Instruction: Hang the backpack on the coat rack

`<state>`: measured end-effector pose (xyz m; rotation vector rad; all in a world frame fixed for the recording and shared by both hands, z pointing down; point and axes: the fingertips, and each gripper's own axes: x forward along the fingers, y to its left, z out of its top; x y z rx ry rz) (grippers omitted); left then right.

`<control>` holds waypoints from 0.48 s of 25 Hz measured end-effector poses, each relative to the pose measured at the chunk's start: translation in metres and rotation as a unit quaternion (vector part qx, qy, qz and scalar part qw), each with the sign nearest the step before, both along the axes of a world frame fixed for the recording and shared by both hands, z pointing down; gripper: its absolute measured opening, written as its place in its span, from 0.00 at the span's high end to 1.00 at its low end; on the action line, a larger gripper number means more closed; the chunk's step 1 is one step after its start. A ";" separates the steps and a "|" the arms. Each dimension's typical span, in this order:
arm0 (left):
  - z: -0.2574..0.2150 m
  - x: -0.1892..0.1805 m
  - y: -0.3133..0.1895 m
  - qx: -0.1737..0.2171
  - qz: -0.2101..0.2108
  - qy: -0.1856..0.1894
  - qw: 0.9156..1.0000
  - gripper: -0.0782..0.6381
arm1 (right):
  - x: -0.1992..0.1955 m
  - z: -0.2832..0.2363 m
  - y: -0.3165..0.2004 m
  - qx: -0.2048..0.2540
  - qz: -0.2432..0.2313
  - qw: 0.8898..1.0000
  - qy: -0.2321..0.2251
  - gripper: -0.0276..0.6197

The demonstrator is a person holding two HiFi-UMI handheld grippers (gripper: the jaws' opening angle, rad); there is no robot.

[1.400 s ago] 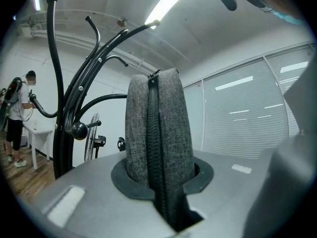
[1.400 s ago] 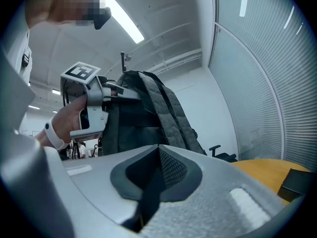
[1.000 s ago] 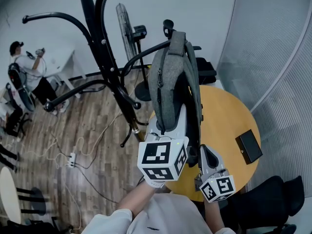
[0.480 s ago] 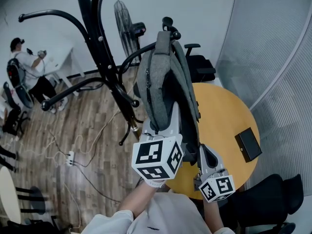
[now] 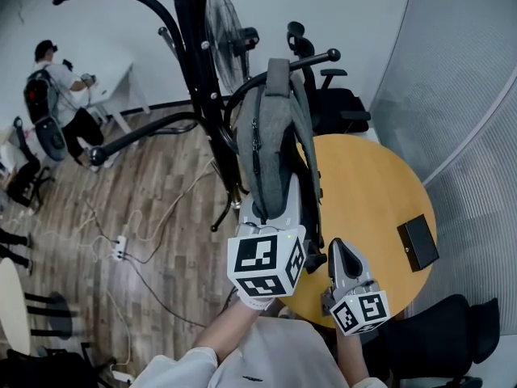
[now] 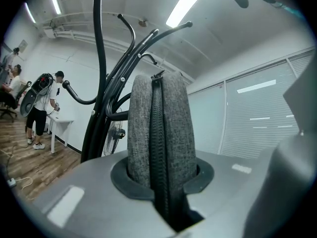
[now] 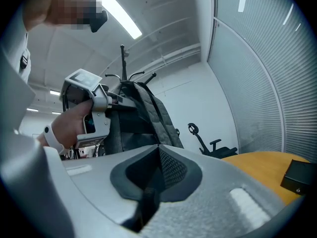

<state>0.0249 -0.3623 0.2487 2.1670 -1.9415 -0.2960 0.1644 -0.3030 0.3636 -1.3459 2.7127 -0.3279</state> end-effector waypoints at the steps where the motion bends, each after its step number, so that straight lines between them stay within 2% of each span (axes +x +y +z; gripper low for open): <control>1: 0.002 -0.002 0.001 -0.001 -0.002 -0.004 1.000 0.73 | -0.004 0.000 0.001 -0.002 -0.002 1.000 0.001 0.95; 8: 0.010 -0.005 0.002 -0.004 0.017 -0.032 0.999 0.71 | -0.021 0.004 0.009 -0.009 -0.006 1.000 0.005 0.95; 12: 0.012 -0.003 0.006 0.003 0.042 -0.035 0.998 0.62 | -0.025 0.001 0.014 -0.010 0.003 1.000 0.010 0.95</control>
